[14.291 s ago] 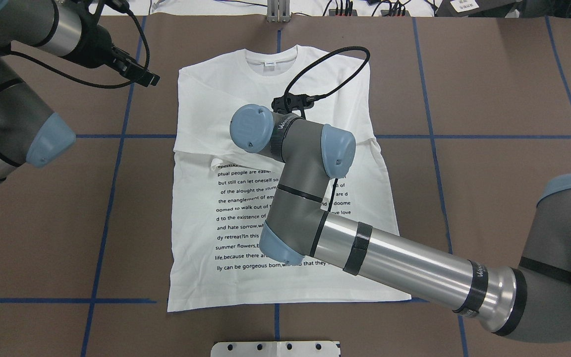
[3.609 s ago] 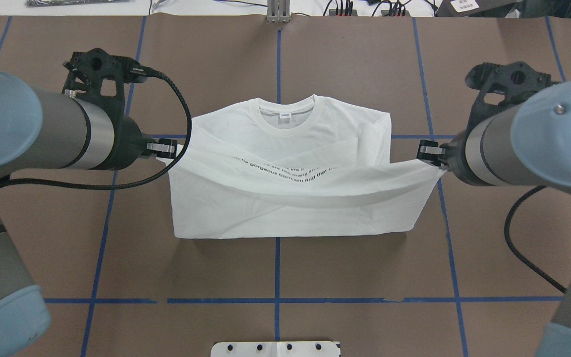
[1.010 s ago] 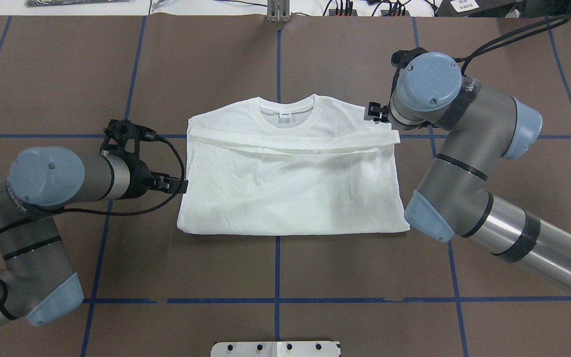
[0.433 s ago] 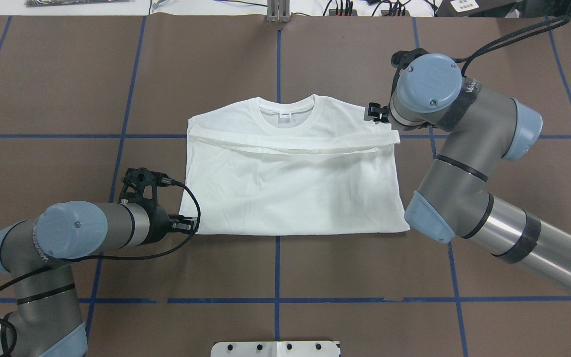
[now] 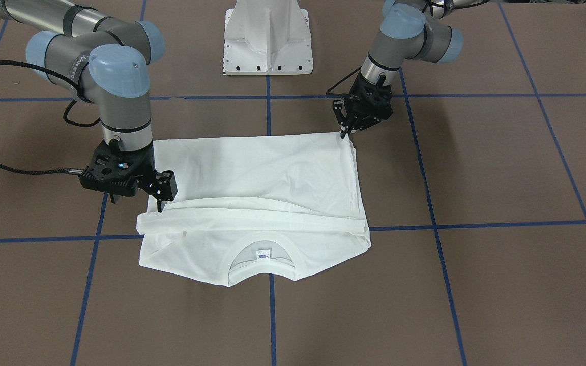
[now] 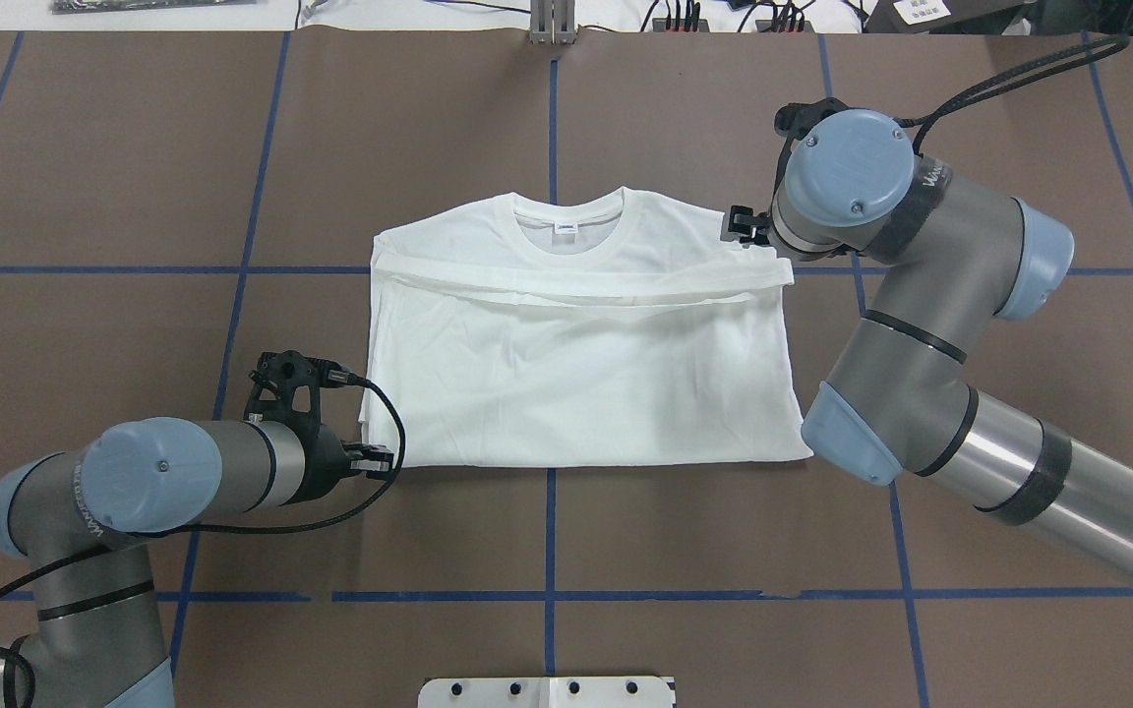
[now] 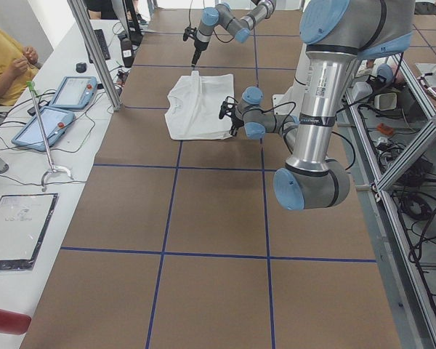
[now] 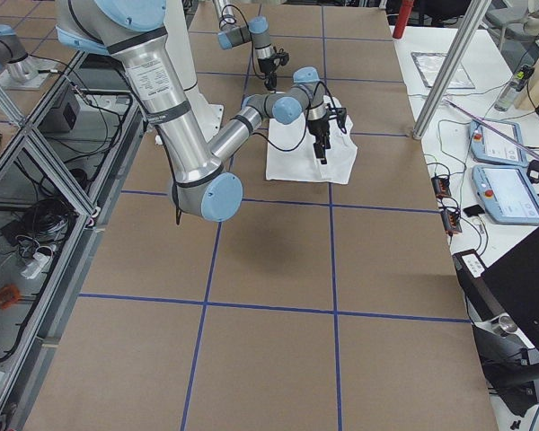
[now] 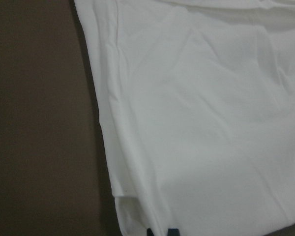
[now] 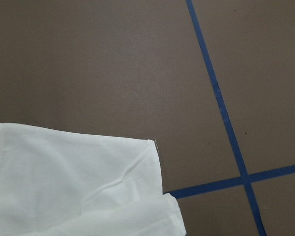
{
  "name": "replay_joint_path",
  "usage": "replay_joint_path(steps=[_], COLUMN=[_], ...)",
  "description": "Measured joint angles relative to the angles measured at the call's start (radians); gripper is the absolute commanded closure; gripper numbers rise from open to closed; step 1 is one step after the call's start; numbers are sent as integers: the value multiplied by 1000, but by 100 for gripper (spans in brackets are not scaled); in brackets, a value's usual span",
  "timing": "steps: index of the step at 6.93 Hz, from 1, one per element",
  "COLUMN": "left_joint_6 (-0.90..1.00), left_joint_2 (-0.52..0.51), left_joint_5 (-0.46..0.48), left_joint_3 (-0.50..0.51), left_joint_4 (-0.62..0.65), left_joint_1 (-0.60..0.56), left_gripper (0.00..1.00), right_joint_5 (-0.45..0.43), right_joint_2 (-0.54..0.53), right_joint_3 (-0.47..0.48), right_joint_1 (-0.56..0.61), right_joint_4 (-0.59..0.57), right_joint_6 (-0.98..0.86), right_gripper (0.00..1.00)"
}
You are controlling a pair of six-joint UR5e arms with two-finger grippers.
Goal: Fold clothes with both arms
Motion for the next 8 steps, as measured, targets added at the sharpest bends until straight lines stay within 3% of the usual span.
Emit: replay_joint_path(steps=[2, 4, 6, 8], left_joint_6=[32, 206, 420, 522], left_joint_2=[38, 64, -36, -278], left_joint_5=[1, -1, -4, -4], left_joint_3=[-23, 6, 181, 493], left_joint_4=[3, 6, 4, 0], left_joint_1=[-30, -181, -392, -515], left_gripper=[100, 100, 100, 100], right_joint_5=[-7, -10, -12, -20], right_joint_2=[2, 5, 5, 12], right_joint_3=[1, 2, 2, 2], right_joint_1=[-6, -14, -26, -39], right_joint_4=[0, 1, 2, 2], right_joint_6=[7, 10, 15, 34], right_gripper=[0, 0, 0, 0])
